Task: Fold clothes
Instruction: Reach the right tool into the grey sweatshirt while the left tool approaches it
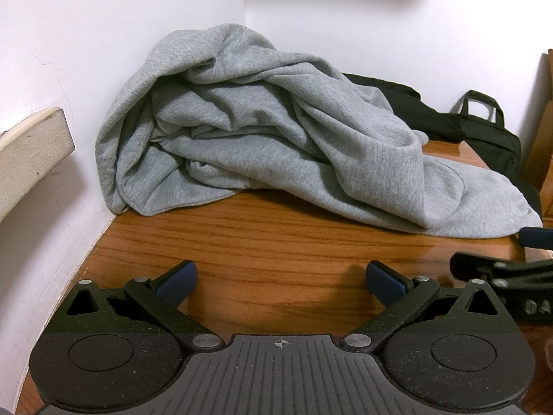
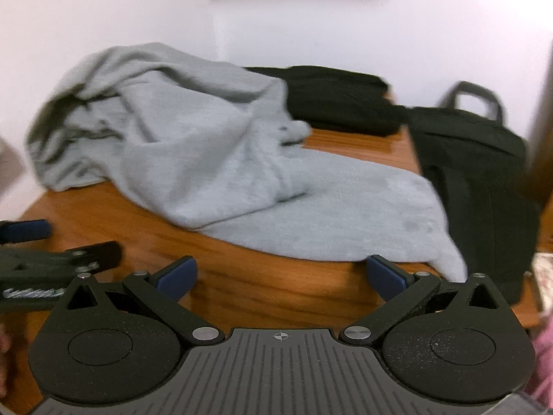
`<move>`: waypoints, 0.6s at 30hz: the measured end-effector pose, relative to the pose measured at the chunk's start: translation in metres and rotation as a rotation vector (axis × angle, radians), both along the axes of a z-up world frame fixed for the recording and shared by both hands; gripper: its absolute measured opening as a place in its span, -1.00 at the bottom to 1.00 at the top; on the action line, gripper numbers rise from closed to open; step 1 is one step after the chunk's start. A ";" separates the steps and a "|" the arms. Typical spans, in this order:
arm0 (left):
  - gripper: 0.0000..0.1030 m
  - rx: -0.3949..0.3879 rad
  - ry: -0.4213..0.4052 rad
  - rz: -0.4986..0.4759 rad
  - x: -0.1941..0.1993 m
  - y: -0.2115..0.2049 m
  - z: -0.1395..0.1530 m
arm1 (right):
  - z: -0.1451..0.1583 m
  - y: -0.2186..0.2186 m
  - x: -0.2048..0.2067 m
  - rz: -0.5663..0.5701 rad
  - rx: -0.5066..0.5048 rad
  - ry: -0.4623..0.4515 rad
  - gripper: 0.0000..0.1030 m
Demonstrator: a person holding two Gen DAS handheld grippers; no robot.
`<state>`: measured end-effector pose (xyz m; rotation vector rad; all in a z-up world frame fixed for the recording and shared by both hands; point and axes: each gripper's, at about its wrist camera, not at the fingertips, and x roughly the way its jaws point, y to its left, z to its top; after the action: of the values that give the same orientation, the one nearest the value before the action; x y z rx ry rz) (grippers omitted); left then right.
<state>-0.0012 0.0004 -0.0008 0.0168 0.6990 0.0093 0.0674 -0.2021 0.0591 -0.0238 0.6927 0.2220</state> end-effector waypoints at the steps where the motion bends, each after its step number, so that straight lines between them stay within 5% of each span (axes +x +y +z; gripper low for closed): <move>1: 1.00 -0.002 -0.002 0.004 -0.001 0.000 -0.001 | 0.000 -0.001 0.000 0.022 0.005 0.003 1.00; 10: 1.00 -0.069 -0.096 0.042 -0.009 0.010 0.020 | 0.040 -0.043 0.003 0.298 0.114 -0.021 0.89; 18: 1.00 -0.239 -0.216 0.109 -0.021 0.023 0.051 | 0.060 -0.093 0.068 0.414 0.197 0.043 0.12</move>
<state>-0.0220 0.0231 0.0504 -0.2479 0.4811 0.0313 0.1352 -0.2947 0.1195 0.0262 0.7019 0.6892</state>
